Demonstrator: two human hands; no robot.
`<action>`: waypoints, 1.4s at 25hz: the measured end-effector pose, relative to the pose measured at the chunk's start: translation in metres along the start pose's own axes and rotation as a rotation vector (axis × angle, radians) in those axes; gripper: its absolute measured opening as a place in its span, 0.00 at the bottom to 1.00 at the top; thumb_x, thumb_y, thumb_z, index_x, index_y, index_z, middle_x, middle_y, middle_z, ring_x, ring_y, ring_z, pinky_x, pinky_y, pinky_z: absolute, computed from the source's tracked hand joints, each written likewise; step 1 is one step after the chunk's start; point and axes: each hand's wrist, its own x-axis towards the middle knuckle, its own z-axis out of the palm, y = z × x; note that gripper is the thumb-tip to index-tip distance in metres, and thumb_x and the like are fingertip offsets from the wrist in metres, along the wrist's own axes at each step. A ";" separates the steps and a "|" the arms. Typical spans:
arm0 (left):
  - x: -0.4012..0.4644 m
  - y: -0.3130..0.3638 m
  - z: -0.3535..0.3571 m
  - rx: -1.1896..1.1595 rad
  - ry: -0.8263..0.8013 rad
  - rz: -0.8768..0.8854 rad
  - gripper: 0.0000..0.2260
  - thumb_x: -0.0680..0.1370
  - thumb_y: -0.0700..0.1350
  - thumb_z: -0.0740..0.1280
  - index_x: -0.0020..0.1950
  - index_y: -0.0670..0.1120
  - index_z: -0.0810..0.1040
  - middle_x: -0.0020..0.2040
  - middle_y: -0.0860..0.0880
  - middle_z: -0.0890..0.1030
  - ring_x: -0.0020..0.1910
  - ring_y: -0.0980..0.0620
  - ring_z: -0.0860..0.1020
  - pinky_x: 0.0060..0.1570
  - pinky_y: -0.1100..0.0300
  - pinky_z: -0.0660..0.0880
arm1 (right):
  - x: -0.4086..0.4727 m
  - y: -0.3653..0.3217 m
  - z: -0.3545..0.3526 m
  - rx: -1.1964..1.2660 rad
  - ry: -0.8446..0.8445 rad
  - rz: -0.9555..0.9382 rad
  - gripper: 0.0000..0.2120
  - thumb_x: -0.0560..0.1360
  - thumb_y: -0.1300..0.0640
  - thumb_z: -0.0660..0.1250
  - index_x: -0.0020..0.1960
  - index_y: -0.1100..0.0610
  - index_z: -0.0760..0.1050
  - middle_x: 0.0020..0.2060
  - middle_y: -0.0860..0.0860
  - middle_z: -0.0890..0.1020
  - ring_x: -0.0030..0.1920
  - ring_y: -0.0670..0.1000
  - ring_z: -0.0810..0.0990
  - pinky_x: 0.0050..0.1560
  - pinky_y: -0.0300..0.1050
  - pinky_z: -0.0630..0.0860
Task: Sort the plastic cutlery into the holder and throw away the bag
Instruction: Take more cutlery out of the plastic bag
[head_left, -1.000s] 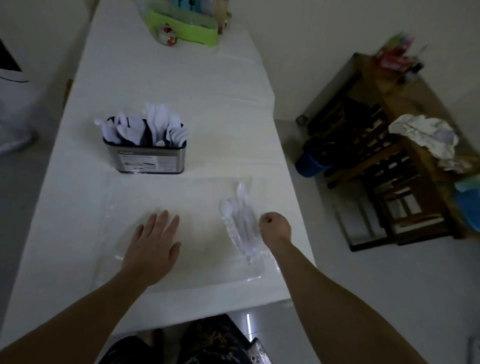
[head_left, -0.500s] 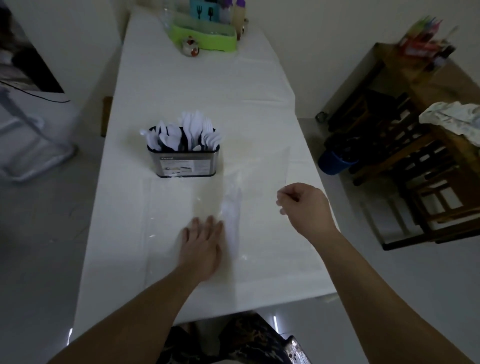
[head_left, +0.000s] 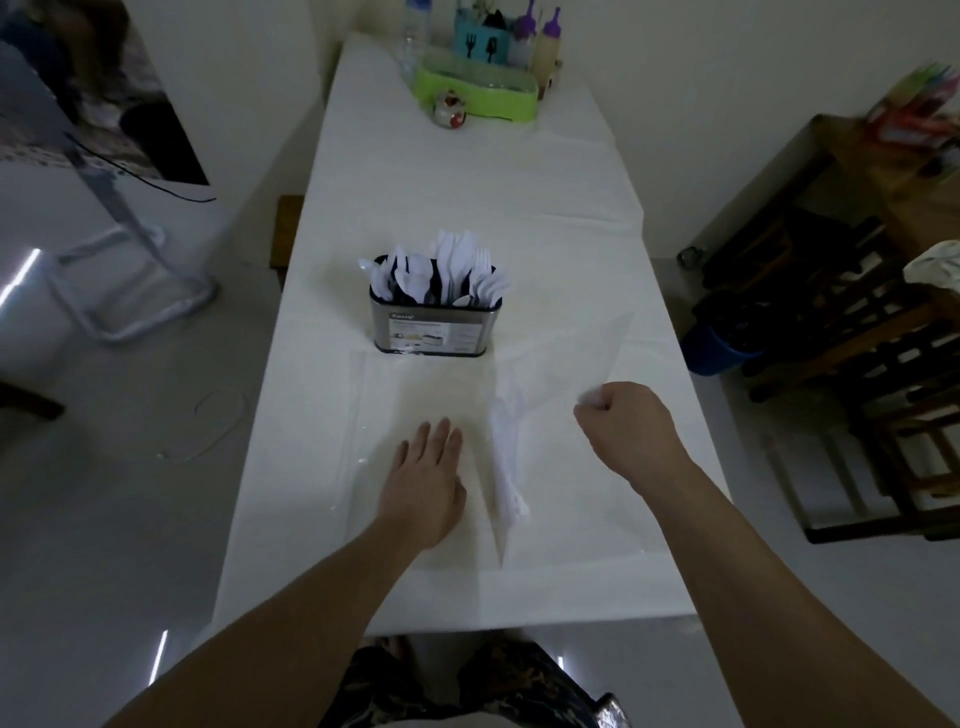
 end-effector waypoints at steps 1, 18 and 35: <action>-0.004 -0.010 -0.002 0.010 0.037 -0.035 0.29 0.79 0.51 0.49 0.80 0.44 0.55 0.81 0.44 0.53 0.79 0.41 0.51 0.76 0.43 0.53 | -0.001 -0.002 0.000 -0.019 -0.004 -0.012 0.12 0.79 0.58 0.63 0.56 0.61 0.82 0.52 0.54 0.84 0.55 0.56 0.81 0.59 0.50 0.77; -0.017 -0.075 0.009 -0.111 0.003 -0.110 0.28 0.81 0.40 0.51 0.81 0.46 0.48 0.82 0.45 0.45 0.80 0.44 0.43 0.78 0.52 0.45 | -0.044 -0.087 -0.026 0.318 0.146 -0.161 0.10 0.75 0.60 0.61 0.45 0.51 0.80 0.35 0.46 0.86 0.33 0.48 0.85 0.47 0.50 0.82; -0.053 -0.093 0.008 -0.075 0.019 -0.207 0.29 0.82 0.45 0.52 0.80 0.40 0.45 0.81 0.44 0.46 0.80 0.45 0.45 0.78 0.51 0.47 | -0.063 -0.125 -0.041 0.255 0.134 -0.227 0.08 0.76 0.56 0.63 0.44 0.53 0.81 0.36 0.44 0.86 0.33 0.45 0.85 0.44 0.52 0.81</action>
